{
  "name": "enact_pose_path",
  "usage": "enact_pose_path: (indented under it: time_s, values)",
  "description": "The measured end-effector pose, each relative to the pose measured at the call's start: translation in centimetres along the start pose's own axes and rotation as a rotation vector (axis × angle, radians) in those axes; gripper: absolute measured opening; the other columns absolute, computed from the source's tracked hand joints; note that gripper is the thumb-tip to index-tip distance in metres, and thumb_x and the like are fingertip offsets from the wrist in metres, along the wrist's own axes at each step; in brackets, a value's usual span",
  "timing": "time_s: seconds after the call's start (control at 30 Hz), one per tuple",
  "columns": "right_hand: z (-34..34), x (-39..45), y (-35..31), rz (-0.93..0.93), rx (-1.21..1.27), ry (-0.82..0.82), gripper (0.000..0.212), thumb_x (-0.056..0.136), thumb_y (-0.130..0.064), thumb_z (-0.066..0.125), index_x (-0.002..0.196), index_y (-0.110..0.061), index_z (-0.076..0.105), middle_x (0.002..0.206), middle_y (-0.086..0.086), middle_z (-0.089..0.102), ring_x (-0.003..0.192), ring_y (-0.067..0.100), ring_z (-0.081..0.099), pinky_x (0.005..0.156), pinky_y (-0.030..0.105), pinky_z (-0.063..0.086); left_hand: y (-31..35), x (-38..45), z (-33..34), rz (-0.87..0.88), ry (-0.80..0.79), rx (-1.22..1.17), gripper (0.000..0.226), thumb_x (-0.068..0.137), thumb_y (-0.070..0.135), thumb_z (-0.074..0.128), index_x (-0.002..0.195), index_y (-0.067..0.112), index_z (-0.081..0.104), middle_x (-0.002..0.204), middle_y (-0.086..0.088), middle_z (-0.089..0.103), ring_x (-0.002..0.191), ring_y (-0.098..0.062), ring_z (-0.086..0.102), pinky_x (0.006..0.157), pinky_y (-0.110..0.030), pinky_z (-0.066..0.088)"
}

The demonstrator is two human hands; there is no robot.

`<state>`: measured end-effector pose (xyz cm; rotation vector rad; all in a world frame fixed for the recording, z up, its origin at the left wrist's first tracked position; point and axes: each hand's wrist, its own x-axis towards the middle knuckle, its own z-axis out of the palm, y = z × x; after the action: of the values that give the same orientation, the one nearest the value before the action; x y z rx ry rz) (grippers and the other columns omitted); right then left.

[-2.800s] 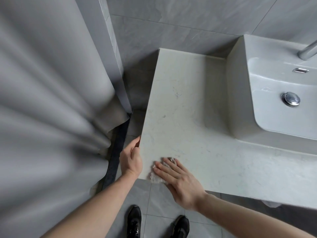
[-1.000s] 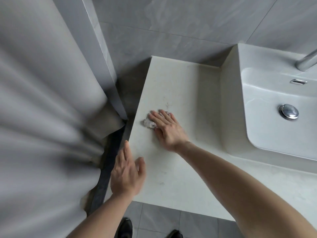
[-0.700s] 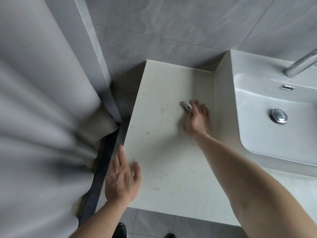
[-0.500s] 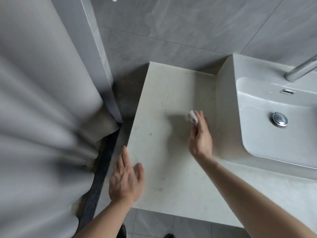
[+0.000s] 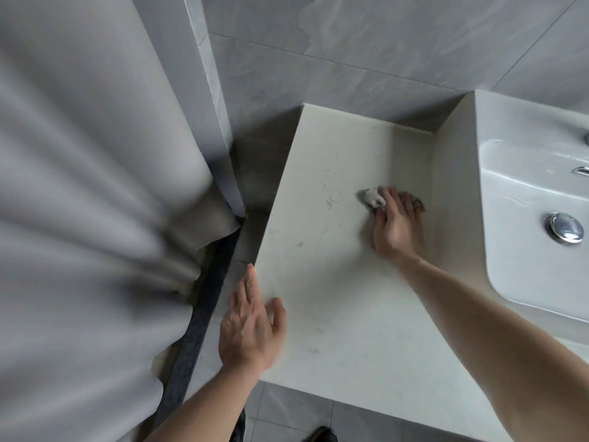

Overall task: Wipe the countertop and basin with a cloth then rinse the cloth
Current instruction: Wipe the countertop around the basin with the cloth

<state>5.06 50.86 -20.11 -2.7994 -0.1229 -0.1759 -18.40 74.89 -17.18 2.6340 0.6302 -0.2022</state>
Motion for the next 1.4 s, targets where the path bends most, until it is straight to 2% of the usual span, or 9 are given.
enact_pose_path:
  time_s: [0.13,0.2,0.33,0.47,0.6,0.8,1.17,1.3,1.4]
  values:
    - [0.2,3.7,1.4,0.268,-0.050,0.027,0.050,0.103,-0.025,0.040,0.152,-0.017,0.047,0.163,0.007,0.040,0.147,0.038,0.034,0.128,0.046,0.012,-0.1,-0.1,0.0,0.006,-0.003,-0.015,0.082,0.096,0.053,0.030,0.164,0.018,0.000,0.162,-0.009,0.035,0.137,-0.028,0.044,0.098,-0.046,0.050]
    - [0.3,3.3,0.2,0.301,-0.025,0.003,0.053,0.101,-0.026,0.040,0.153,-0.019,0.046,0.164,0.006,0.039,0.148,0.038,0.033,0.127,0.048,0.011,0.1,-0.2,-0.1,0.004,-0.003,-0.013,0.082,0.096,0.053,0.031,0.164,0.018,0.000,0.161,-0.009,0.036,0.135,-0.028,0.045,0.097,-0.046,0.050]
    - [0.4,-1.4,-3.9,-0.010,0.151,-0.094,0.056,0.095,-0.023,0.045,0.150,-0.016,0.052,0.159,0.010,0.047,0.148,0.040,0.038,0.126,0.050,0.023,0.2,-0.1,-0.3,-0.006,-0.011,-0.014,0.082,0.093,0.053,0.029,0.163,0.017,0.002,0.158,-0.008,0.039,0.130,-0.029,0.047,0.091,-0.046,0.052]
    - [0.6,-8.3,-9.2,-0.417,0.177,-0.322,0.056,0.106,-0.034,0.044,0.160,-0.025,0.036,0.169,-0.001,0.030,0.159,0.028,0.017,0.129,0.044,0.010,0.3,-0.2,-0.3,-0.015,-0.015,-0.011,0.082,0.093,0.053,0.029,0.163,0.017,0.004,0.157,-0.009,0.040,0.129,-0.030,0.049,0.089,-0.046,0.052]
    - [1.1,-8.9,-10.0,-0.585,0.165,-0.356,0.054,0.109,-0.033,0.043,0.162,-0.026,0.034,0.170,-0.006,0.026,0.160,0.020,0.013,0.131,0.042,0.007,0.3,-0.1,-0.2,-0.016,-0.005,-0.008,0.082,0.093,0.053,0.030,0.163,0.017,0.005,0.158,-0.010,0.040,0.130,-0.029,0.049,0.091,-0.045,0.051]
    - [2.1,0.8,-8.6,-0.506,0.089,-0.342,0.054,0.106,-0.035,0.040,0.159,-0.028,0.039,0.167,-0.001,0.034,0.156,0.030,0.027,0.124,0.055,0.023,0.0,-0.1,0.2,-0.003,0.004,-0.011,0.083,0.095,0.055,0.028,0.164,0.017,0.003,0.163,-0.010,0.036,0.136,-0.031,0.047,0.100,-0.045,0.049]
    - [3.7,14.2,-11.0,-0.295,0.024,-0.285,0.054,0.104,-0.034,0.039,0.158,-0.030,0.037,0.169,-0.003,0.030,0.157,0.032,0.022,0.127,0.047,0.012,-0.3,0.2,0.9,-0.031,0.000,-0.007,0.079,0.098,0.050,0.034,0.164,0.023,-0.001,0.168,-0.004,0.026,0.150,-0.026,0.033,0.106,-0.048,0.045]
    - [3.6,12.9,-11.7,-0.265,0.044,-0.320,0.062,0.100,-0.045,0.031,0.159,-0.029,0.035,0.170,0.000,0.028,0.156,0.036,0.022,0.126,0.052,0.013,-0.3,0.1,0.8,-0.035,0.000,-0.013,0.078,0.098,0.049,0.035,0.164,0.022,0.002,0.168,-0.003,0.027,0.149,-0.025,0.033,0.105,-0.047,0.045]
    - [2.7,7.3,-10.9,-0.441,0.068,-0.356,0.060,0.104,-0.048,0.031,0.162,-0.032,0.031,0.170,0.000,0.027,0.158,0.035,0.019,0.128,0.053,0.011,-0.3,0.2,0.7,-0.027,0.003,-0.021,0.080,0.097,0.050,0.037,0.164,0.023,0.001,0.168,-0.003,0.027,0.148,-0.026,0.035,0.105,-0.049,0.046]
